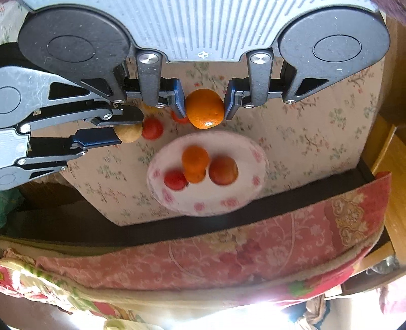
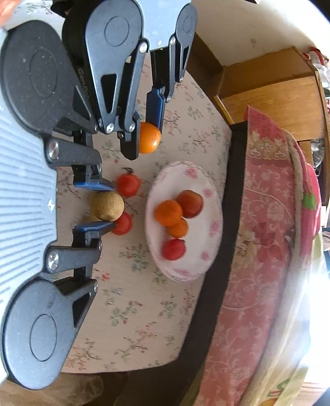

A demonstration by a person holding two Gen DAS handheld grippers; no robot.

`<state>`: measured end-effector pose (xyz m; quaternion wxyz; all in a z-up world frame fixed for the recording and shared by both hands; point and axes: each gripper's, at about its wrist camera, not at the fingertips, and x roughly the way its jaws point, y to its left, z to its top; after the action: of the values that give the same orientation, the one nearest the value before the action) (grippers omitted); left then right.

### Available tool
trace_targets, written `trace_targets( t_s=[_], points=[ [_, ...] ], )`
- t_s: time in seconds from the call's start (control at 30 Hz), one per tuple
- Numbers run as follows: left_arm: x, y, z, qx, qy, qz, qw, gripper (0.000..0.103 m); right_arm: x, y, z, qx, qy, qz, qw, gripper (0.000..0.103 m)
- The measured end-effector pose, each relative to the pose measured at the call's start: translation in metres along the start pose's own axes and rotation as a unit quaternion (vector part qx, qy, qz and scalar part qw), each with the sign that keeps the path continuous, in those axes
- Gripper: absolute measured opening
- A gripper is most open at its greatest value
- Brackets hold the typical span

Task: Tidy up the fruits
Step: 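Lift and carry the tangerine and brown fruit in both tools over the plate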

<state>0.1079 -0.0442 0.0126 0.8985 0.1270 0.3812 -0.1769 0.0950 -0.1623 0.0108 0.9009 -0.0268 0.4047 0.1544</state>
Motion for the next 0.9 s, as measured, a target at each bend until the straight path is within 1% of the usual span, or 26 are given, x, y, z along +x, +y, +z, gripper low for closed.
trace_targets(
  t_s=[0.33,0.5,0.9],
  points=[
    [0.023,0.009,0.031,-0.004,-0.011,0.014,0.9998,0.04,0.016,-0.015,0.031,0.011,-0.02,-0.026,0.999,0.03],
    [0.039,0.012,0.036,-0.006,-0.004,0.018,0.9998,0.04,0.031,-0.022,0.037,0.005,-0.019,-0.034,0.999,0.03],
    [0.06,0.021,0.04,-0.015,0.013,0.027,0.9994,0.041,0.058,-0.026,0.044,-0.004,-0.012,-0.039,0.999,0.03]
  ],
)
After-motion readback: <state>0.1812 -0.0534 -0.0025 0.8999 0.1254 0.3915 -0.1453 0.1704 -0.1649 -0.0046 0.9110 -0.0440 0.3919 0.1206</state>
